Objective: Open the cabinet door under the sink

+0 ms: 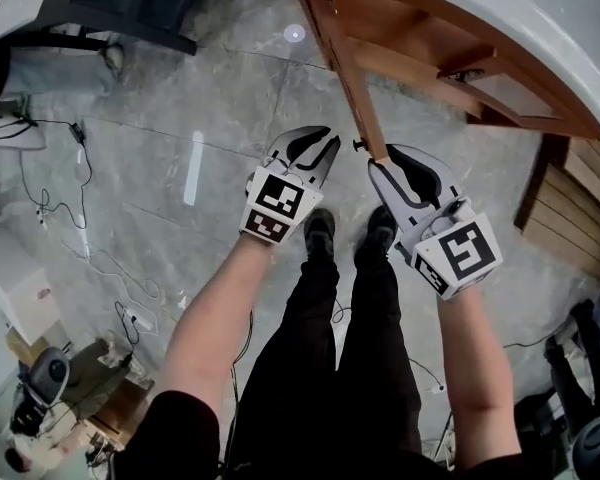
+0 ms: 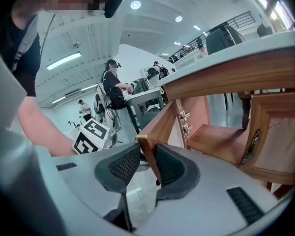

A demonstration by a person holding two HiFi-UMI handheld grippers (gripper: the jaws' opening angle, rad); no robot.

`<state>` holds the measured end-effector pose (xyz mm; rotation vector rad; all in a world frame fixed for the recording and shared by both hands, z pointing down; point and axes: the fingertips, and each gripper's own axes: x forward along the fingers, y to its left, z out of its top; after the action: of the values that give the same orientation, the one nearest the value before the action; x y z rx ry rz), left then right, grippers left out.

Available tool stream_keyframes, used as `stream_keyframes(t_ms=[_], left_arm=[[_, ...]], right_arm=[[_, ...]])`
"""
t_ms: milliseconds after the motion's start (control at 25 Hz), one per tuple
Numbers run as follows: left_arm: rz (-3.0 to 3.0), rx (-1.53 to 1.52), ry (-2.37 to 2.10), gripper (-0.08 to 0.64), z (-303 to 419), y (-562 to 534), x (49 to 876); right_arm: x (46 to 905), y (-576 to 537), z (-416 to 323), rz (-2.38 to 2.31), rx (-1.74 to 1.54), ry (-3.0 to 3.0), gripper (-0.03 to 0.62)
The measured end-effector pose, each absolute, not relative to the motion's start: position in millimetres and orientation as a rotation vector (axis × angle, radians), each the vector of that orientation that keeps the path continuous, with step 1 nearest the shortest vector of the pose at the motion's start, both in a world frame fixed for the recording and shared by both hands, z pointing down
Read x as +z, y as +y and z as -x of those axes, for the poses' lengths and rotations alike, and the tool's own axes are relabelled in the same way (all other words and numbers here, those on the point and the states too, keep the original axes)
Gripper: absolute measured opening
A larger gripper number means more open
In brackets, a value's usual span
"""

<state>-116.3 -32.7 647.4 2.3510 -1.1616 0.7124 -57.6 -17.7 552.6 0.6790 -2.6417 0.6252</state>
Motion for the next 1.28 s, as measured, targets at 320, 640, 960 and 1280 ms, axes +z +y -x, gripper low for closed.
stream_keyframes(t_ms=[320, 640, 960, 1280], left_arm=[[-2.265, 0.664, -1.282, 0.060, 198, -4, 638], [-2.214, 0.678, -1.310, 0.058, 238, 19, 646], [-2.194, 0.668, -1.328, 0.054, 247, 32, 648], [-2.256, 0.588, -1.295, 0.048, 189, 50, 604]], right_arm=[[554, 10, 118, -0.659, 0.688, -2.627, 0.115], [550, 16, 173, -0.596, 0.663, -2.661, 0.029], [555, 2, 162, -0.686, 0.686, -2.641, 0.029], [537, -16, 119, -0.847, 0.715, -2.633, 0.028]])
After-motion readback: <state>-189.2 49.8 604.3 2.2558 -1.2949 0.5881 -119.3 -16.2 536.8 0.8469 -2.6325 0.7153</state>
